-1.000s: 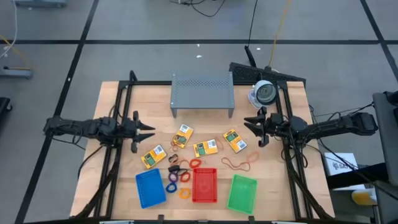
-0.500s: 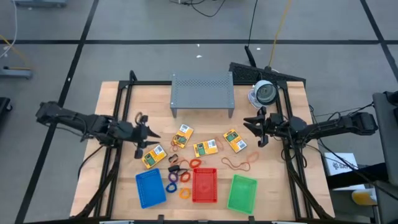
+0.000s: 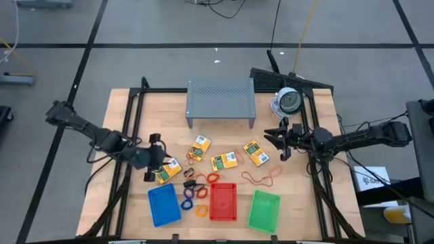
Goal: Pick & Place Office Desk Supplies
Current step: Put the crayon box into the blue bin
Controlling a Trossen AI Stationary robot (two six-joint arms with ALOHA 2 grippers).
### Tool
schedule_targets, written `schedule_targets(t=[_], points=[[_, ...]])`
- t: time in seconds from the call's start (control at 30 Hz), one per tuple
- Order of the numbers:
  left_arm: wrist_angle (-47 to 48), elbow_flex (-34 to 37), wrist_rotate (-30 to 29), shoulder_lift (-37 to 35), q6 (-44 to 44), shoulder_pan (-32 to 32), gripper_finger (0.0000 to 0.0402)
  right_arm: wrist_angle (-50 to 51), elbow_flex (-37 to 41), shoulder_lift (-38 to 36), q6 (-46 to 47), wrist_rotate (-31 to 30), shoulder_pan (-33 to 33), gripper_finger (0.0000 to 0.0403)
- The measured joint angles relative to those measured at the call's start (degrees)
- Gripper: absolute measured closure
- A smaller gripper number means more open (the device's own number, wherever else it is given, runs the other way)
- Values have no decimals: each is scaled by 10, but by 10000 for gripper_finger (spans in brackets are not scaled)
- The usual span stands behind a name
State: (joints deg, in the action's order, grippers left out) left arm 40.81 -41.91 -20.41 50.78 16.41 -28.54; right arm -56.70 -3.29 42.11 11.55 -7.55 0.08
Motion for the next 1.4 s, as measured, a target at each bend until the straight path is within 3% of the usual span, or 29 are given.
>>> schedule_targets(t=[0.27,0.53,0.7,0.87,1.0,1.13,1.4], points=[[142,0,0,17,184,-55,284,3,0,3,13,1,0,309],[163,0,61,44,269,-92,284,2,0,11,34,1,0,309],[161,0,84,47,372,-99,284,-1,0,11,43,-1,0,309],[160,0,83,47,541,-98,284,-14,0,11,43,-38,0,310],[160,0,50,47,718,-98,284,-13,0,11,43,-68,0,310],[160,0,25,47,868,-98,284,7,0,11,98,-121,0,309],[154,0,29,79,1099,-109,284,-3,0,11,79,-120,0,309]])
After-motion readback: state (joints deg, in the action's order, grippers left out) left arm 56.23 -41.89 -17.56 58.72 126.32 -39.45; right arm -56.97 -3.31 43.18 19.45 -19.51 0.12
